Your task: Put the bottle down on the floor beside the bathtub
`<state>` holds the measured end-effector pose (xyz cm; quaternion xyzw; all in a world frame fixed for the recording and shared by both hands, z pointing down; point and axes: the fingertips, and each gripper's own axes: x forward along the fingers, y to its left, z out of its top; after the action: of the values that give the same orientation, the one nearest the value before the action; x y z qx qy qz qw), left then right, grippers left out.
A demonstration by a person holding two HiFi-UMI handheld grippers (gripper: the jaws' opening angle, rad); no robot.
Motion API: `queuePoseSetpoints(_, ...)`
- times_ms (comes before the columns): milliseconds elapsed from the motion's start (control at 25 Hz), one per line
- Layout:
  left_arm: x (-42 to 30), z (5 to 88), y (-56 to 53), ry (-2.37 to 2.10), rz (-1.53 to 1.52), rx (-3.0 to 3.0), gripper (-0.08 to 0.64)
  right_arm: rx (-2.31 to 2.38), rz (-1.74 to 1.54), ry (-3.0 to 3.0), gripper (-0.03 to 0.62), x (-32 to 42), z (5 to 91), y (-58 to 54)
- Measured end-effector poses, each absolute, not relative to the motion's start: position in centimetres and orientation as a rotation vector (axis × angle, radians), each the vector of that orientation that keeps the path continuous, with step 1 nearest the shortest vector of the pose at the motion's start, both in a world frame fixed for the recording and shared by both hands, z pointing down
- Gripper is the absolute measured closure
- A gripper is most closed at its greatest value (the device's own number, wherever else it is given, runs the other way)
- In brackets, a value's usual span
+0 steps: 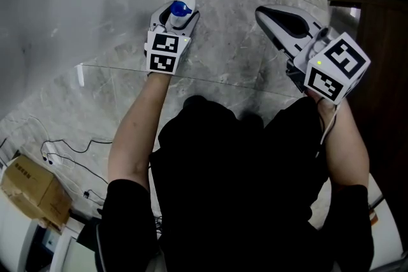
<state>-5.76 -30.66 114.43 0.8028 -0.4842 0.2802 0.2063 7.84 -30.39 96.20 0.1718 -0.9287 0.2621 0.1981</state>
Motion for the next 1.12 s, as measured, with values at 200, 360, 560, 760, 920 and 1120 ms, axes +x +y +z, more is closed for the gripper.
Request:
queuePoseSetpoints(200,-5.7,114.2,-30.0,-1.361,0.778,2.239,0.278,0.489,0.744,-2.614,0.563,8.0,95.9,-30.7)
queuePoseSetpoints(360,-5.4,113.4,-29.6,-1.349,0.786,2.25,0.242,0.503,0.76,-2.63,0.563,8.0,95.3,-31.0)
queuePoseSetpoints(560,-5.8,112.4,-28.5,-1.349,0.755,2.212,0.229,0.497,0.777,-2.659,0.563,7.7,94.5,-30.9)
queuePoseSetpoints(760,-6.6,109.4,-26.7,-1.366,0.666,2.132,0.229,0.606,0.802,-2.695,0.563,8.6,91.4,-32.8)
queuePoseSetpoints(920,-5.8,104.0,-24.3,-1.328,0.645,2.108,0.273,0.639,0.838,-2.677,0.563,9.0,88.4,-31.8)
queuePoseSetpoints(1120,-5.8,94.5,-22.5,-1.327,0.617,2.086,0.414,0.566,0.876,-2.602,0.563,8.0,83.7,-28.7)
